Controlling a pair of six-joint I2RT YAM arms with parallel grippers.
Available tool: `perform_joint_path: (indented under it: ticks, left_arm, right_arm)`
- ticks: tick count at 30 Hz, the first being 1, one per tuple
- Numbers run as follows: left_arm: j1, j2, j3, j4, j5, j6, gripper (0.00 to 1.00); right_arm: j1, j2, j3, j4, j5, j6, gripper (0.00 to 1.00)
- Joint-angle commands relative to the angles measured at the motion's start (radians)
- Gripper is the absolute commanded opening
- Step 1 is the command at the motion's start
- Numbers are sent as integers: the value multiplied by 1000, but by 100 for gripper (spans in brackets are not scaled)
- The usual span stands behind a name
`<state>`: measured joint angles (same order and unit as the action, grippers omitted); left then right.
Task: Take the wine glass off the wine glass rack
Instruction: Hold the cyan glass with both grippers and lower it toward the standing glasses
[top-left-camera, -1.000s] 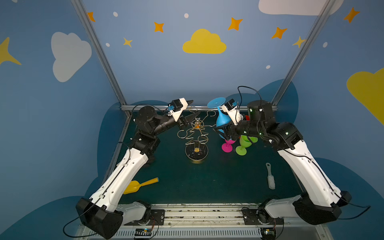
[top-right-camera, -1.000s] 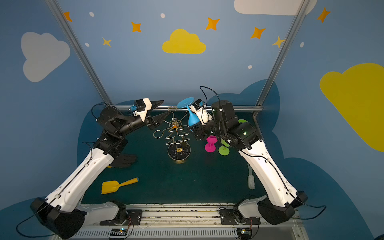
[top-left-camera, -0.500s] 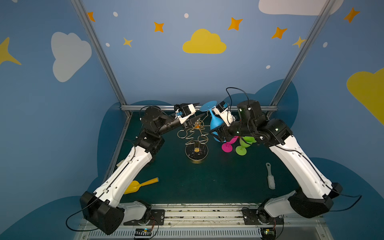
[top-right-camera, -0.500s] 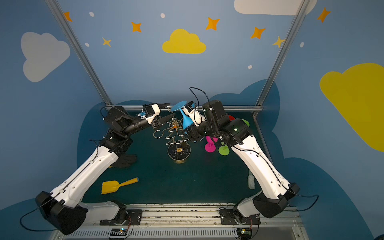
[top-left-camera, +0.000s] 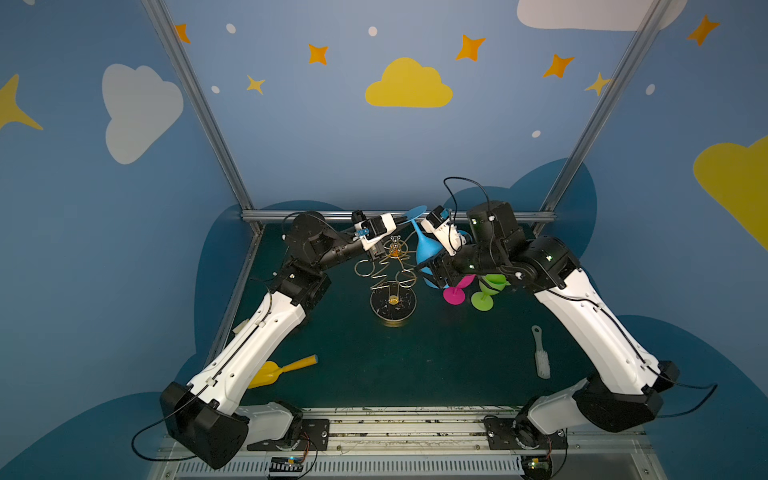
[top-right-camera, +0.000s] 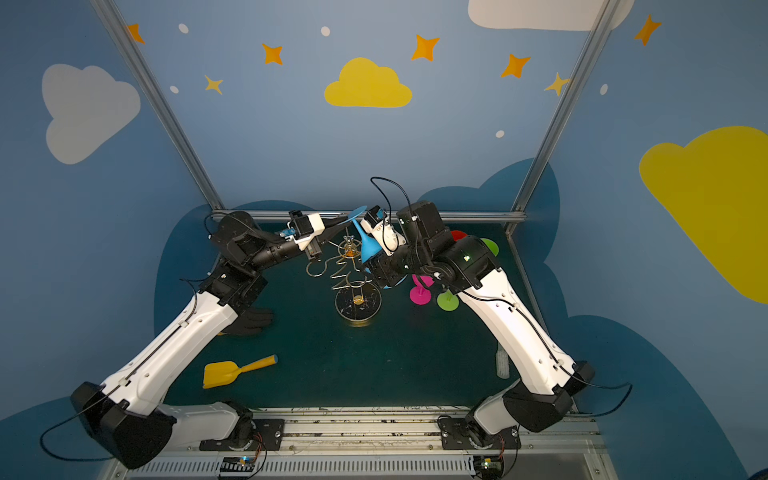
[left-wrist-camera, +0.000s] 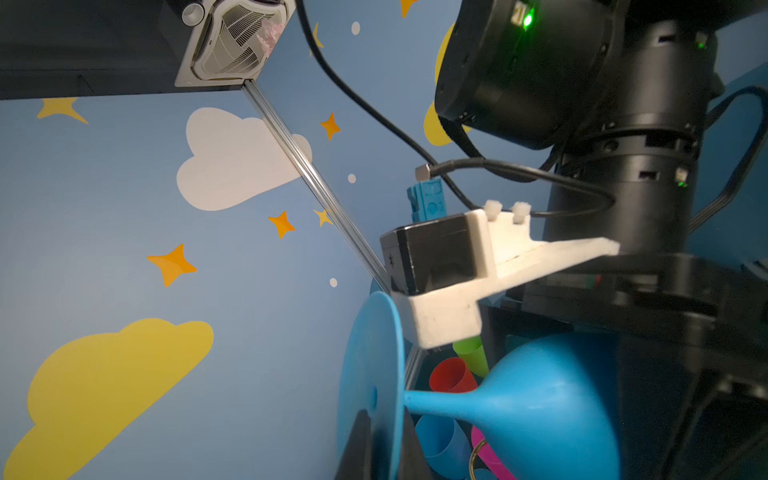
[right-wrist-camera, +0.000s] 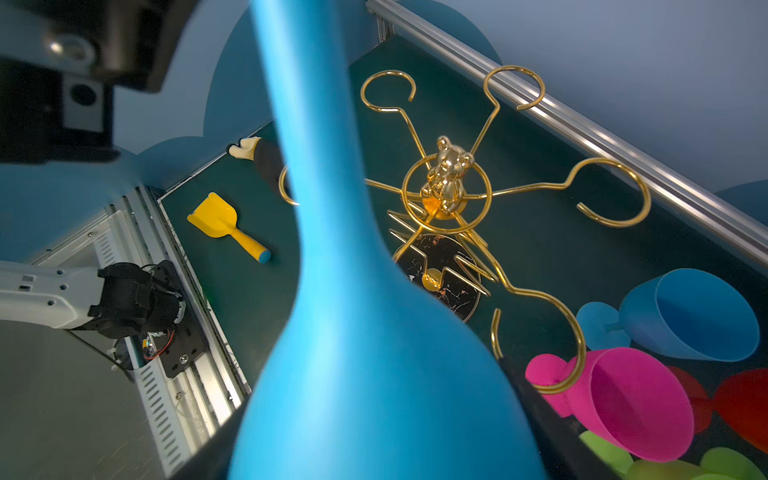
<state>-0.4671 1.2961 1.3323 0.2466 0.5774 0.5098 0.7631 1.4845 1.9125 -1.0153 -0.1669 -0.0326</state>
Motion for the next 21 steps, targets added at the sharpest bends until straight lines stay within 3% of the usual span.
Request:
perform_joint_path:
  ticks: [1,4,7,14,21]
  left_arm:
    - [-1,-13,-14,31,-48,-69,3]
    - [-2,-40,-64,89,-149,-161,3]
    - [0,-70,-119,137,-204,-226,3]
    - [7,-85,-156,108,-315,-384,3]
    - [37,-107,-193,149,-329,-563,3]
  right_arm:
    - [14,-3,13,-10,-3,-13,43]
    - [4,-20,1,11,-8,11,68]
    - [-5,-59,-31,67,-30,32,79]
    - [-33,-230,-233,356,-130,53,86]
    - [-100,-385,-387,501,-129,106,87]
